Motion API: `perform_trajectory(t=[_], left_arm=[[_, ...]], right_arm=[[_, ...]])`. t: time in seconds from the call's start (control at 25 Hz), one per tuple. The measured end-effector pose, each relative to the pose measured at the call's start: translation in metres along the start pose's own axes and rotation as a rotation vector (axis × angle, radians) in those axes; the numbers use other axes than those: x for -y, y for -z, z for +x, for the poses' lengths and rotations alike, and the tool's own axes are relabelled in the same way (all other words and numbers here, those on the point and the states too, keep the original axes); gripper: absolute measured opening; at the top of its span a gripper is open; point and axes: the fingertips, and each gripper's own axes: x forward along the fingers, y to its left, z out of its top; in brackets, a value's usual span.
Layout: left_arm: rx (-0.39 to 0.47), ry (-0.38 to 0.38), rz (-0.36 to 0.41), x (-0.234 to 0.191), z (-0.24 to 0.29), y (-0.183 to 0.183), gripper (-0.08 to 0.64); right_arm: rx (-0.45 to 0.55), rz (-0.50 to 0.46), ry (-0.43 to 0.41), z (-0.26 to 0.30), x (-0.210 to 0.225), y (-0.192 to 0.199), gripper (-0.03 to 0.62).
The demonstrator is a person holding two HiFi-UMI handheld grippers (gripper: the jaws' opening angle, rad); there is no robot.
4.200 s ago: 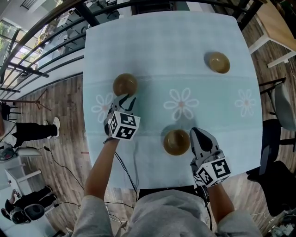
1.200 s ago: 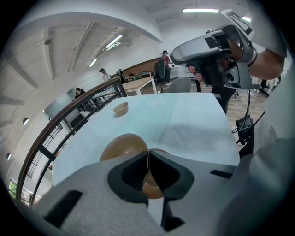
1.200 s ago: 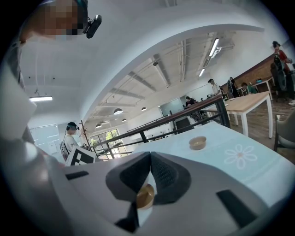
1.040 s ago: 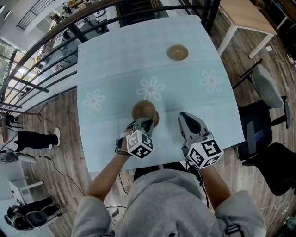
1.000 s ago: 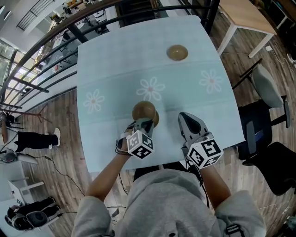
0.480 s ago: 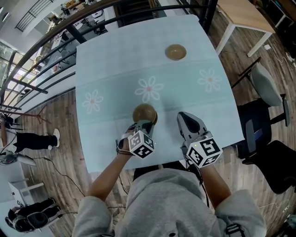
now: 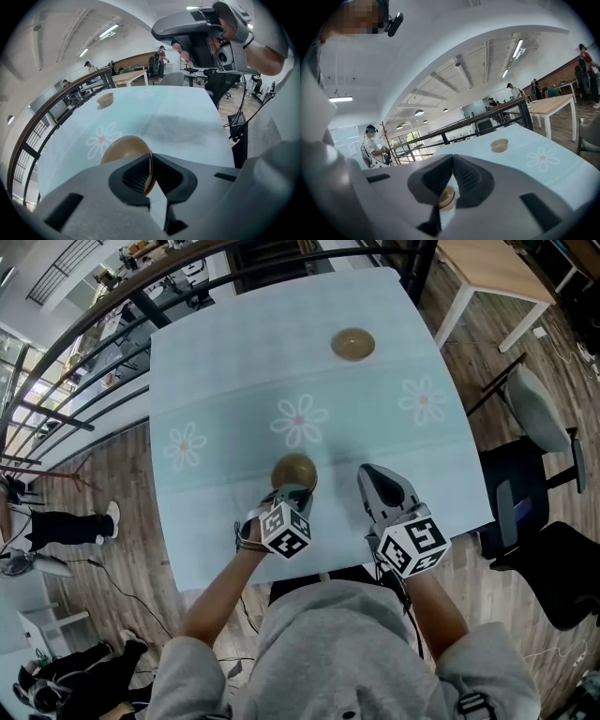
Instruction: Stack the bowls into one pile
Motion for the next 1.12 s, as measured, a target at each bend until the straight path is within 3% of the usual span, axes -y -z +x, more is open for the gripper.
perform_trajectory(t=[0.24, 0.4, 0.6, 0.8, 1.12], left_arm=[[0.008, 0.041, -0.008, 0.006, 0.001, -0.002, 0.037], [0.032, 0.057, -0.030, 0.006, -0.002, -0.006, 0.094], [0.113, 0.039, -0.124, -0.001, -0.010, -0.014, 0.095], [0.237, -0.038, -0.309, -0.029, -0.031, -0.023, 0.063], [0.374, -0.260, -0.452, -0.103, -0.081, -0.023, 0.020]], right_arm=[[-0.001, -0.006, 0.003, 0.000, 0.001, -0.001, 0.026], [0.004, 0.002, 0.001, 0.001, 0.003, -0.005, 0.026], [0.010, -0.025, -0.001, 0.003, 0.006, -0.011, 0.026], [0.014, -0.060, -0.002, 0.008, 0.012, -0.021, 0.026], [0.028, -0.192, -0.004, 0.036, 0.025, -0.051, 0.026]])
